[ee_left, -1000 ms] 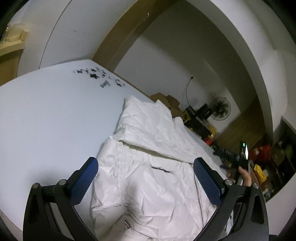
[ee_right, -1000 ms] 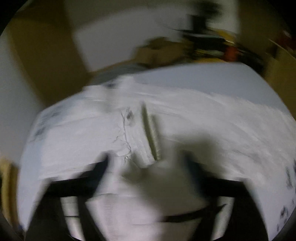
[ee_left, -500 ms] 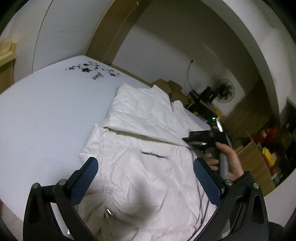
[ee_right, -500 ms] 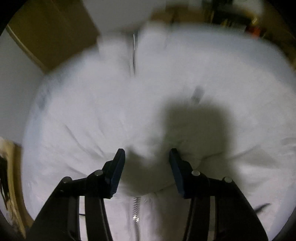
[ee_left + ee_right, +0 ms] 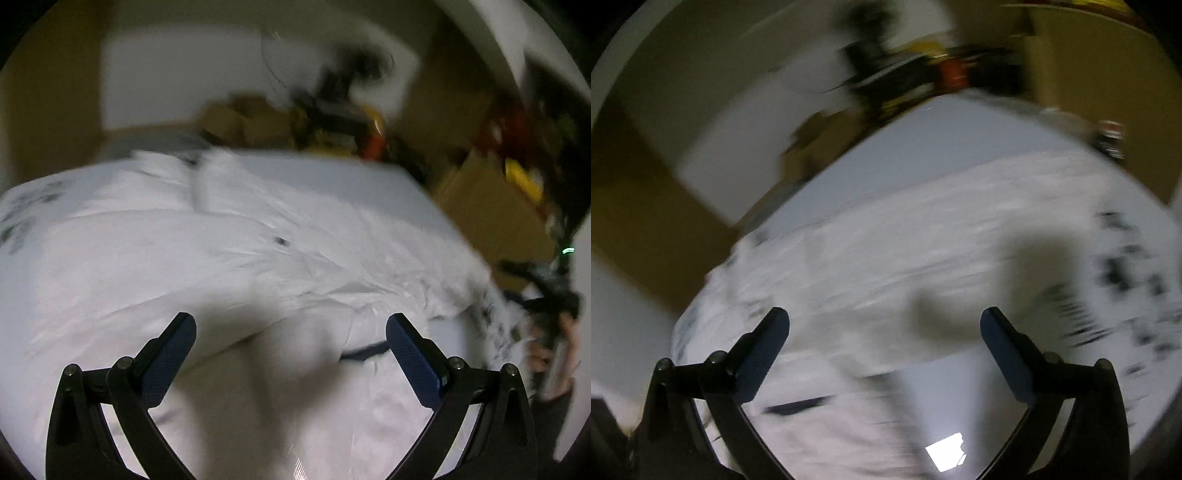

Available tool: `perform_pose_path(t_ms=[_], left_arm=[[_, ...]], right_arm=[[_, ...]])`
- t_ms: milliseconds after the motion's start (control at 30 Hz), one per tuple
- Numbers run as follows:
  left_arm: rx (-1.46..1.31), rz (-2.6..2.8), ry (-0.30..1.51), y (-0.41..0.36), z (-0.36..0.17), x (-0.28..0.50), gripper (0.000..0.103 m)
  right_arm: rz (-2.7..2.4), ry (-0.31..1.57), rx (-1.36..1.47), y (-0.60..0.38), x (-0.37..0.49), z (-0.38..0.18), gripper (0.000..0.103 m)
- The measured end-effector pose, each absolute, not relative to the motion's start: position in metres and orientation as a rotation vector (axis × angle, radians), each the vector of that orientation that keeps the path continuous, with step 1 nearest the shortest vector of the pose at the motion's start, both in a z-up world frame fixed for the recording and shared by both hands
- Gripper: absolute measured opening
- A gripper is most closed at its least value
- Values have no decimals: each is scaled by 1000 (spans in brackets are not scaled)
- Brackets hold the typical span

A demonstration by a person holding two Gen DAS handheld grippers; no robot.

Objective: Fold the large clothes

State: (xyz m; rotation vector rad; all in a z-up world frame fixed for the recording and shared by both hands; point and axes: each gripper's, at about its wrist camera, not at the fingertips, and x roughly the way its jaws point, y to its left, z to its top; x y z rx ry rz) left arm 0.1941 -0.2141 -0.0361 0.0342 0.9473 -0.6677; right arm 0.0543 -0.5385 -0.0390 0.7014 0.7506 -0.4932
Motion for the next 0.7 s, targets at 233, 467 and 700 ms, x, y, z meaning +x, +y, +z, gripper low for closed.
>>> perform_pose_path(t_ms=[233,467,700], left_arm=[[190,-585,1029,-321,-110,238,103],[275,-536,1037,-336,-139,233,103],[290,-514,995,-338,-150,228,103]], right_arm=[[-667,779,969,-651,-2,-78,79],[-759,771,1062,-725,3,-108,78],[-777,768,1079,-754,21,-122,78]])
